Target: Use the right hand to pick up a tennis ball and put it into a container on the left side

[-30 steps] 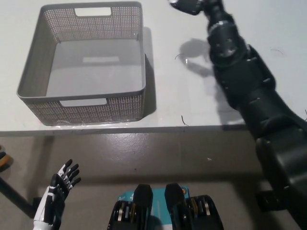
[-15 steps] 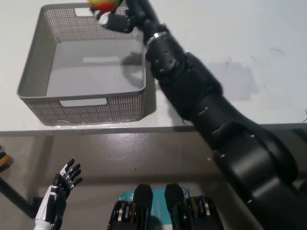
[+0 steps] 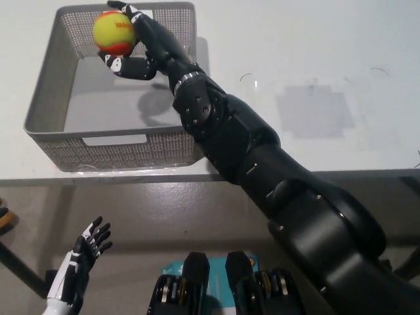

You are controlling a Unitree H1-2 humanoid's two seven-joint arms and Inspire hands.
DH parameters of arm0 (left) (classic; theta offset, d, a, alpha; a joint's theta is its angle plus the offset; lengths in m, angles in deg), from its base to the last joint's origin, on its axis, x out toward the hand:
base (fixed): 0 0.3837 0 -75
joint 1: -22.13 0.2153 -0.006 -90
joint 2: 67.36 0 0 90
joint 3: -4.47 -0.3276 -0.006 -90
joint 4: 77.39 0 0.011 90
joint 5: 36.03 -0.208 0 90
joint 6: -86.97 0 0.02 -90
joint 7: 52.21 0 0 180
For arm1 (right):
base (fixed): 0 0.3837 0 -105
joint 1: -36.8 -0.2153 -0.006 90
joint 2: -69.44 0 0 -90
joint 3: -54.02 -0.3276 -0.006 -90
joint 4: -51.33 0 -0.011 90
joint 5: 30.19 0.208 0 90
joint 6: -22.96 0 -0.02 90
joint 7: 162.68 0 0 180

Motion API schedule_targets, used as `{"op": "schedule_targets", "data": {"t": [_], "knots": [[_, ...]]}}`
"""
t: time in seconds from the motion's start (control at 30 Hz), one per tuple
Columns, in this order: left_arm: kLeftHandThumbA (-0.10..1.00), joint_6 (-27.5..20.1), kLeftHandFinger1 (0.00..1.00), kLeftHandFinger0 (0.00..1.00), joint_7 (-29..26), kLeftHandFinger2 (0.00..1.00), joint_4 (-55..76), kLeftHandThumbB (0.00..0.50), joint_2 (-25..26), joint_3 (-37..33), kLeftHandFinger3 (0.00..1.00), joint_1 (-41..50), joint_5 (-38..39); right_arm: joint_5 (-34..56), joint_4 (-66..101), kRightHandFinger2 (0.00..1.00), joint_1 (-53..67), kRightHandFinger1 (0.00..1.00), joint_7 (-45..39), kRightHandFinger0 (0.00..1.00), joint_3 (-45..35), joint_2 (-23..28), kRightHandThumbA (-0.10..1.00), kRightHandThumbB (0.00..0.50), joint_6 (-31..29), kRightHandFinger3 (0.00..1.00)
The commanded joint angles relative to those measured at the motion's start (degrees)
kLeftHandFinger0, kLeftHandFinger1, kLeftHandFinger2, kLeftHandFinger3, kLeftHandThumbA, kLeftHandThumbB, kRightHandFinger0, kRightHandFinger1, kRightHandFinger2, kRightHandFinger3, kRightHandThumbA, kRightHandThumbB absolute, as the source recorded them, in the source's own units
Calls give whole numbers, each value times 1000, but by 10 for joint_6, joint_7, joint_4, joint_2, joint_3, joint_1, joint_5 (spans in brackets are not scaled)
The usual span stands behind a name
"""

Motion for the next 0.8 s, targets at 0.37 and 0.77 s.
{"op": "schedule_targets", "data": {"t": [0.37,0.77], "knots": [[1000,-4,1000,1000,6,1000,26,252,9,-12,1000,12,-9,-41,14,1000,-23,1000,-110,1000,65,25,845,410,48,1000],[1000,-10,1000,1000,5,1000,22,203,12,-12,1000,14,-7,-39,57,1000,-14,1000,-118,1000,56,55,1000,427,44,1000]]}}
